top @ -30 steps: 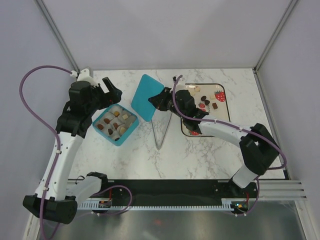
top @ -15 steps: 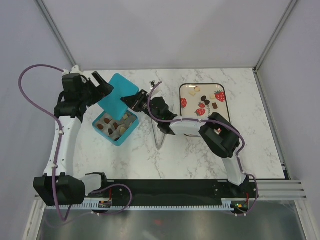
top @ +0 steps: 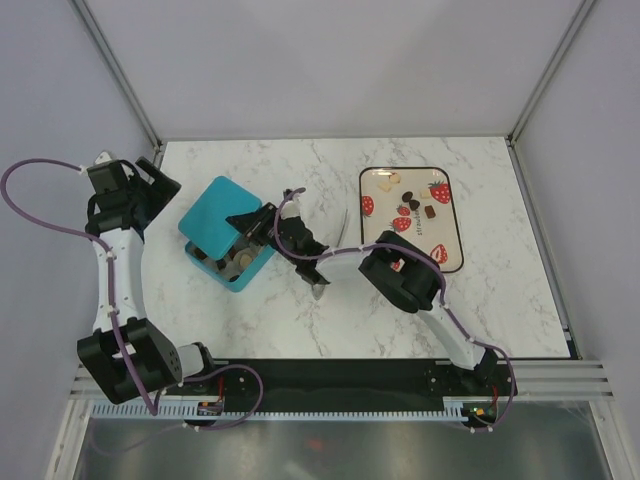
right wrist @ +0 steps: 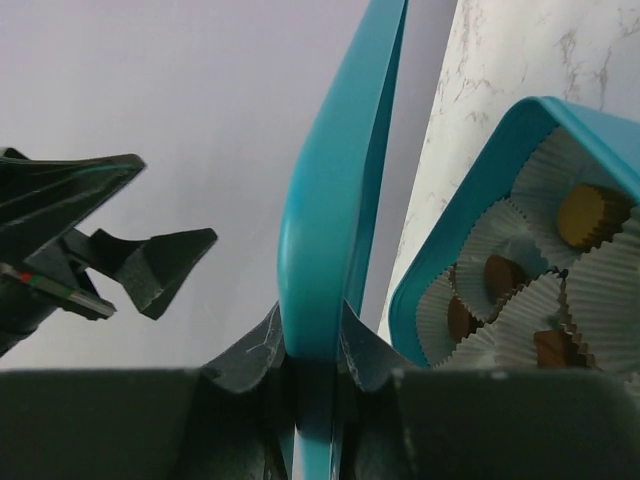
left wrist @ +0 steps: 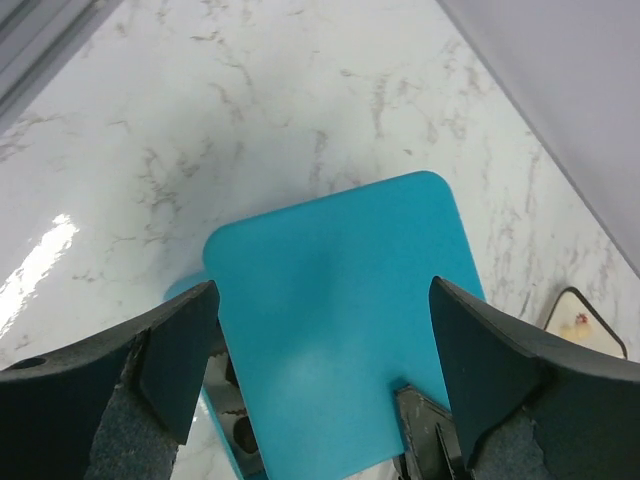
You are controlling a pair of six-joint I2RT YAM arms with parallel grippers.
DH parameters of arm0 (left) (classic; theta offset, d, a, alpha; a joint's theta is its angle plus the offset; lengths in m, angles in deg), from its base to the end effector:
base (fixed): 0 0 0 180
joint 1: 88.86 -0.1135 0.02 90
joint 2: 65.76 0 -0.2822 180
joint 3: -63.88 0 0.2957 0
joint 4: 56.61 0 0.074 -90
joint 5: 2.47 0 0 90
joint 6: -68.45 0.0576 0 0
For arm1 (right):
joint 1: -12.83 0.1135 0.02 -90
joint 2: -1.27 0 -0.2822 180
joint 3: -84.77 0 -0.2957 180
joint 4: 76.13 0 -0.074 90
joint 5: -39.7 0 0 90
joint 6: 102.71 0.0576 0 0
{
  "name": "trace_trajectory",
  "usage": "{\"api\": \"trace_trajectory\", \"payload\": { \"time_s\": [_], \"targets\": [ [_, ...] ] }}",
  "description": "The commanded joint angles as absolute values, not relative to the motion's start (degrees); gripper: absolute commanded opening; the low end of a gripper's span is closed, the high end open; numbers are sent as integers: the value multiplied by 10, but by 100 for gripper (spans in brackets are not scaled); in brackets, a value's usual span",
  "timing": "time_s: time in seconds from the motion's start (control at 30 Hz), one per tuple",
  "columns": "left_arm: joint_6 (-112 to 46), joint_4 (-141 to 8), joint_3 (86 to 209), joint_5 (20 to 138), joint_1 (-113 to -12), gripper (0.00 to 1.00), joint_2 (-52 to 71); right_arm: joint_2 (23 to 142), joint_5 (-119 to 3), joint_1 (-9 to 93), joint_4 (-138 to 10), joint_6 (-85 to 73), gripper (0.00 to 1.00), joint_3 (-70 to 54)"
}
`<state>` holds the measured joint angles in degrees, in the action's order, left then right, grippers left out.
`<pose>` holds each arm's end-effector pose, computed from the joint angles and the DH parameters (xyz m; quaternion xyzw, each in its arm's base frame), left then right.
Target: Pack the chocolate
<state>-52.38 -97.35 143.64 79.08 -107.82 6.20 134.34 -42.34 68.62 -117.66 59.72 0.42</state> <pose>0.3200 0.1010 0.3507 -0.3369 0.8096 -0.1136 0.4671 0.3317 0.4737 0.1494 0.1486 0.6651 0.6363 0.3614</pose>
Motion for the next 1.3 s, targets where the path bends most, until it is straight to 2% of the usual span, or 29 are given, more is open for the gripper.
{"api": "trace_trajectory", "payload": {
  "time_s": [0.0, 0.23, 0.57, 0.83, 1.27],
  "targets": [
    [-515, -955, 1415, 815, -1103, 93, 71, 1363, -413, 695, -1240, 632, 0, 43],
    [-526, -940, 1372, 845, -1109, 92, 96, 1388, -413, 700, -1240, 659, 0, 53],
    [-527, -919, 1347, 810, -1109, 80, 153, 1385, -398, 701, -1220, 654, 0, 28],
    [-528, -907, 1318, 808, -1109, 79, 157, 1380, -401, 701, -1195, 673, 0, 9],
    [-521, -907, 1307, 794, -1110, 66, 162, 1357, -402, 707, -1191, 668, 0, -24]
  ]
}}
